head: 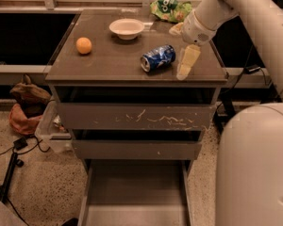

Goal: Place pepsi can into bottom drawer

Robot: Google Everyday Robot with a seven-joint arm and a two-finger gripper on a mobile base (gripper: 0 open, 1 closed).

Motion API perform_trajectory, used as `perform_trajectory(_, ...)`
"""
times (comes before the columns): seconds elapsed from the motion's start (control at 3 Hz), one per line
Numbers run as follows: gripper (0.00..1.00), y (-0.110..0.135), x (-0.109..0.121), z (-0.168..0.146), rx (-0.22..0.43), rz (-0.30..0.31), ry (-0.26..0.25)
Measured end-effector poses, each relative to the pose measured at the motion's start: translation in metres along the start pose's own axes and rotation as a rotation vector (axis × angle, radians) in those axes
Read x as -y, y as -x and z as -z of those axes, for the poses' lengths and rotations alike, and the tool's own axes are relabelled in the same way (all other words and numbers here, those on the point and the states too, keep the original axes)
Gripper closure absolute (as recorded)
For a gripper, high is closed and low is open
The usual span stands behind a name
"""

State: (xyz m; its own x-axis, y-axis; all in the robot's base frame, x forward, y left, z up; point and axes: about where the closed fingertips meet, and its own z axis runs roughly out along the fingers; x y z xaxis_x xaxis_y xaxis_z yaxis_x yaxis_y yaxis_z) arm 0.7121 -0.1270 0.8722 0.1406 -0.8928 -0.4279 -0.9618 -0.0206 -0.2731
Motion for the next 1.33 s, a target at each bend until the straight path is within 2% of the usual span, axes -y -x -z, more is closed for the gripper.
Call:
perform_trajectory(0.67,0.00,0.002,0.015,-0.027,0.000,0.004,0.048)
perform_trajectory(1.0,0.00,0.001,0.019,-0.038,0.057,-0.031,0.066)
perform_trajectory(1.33,0.07,0.005,0.022,-0.043,0.078,-0.063,0.073)
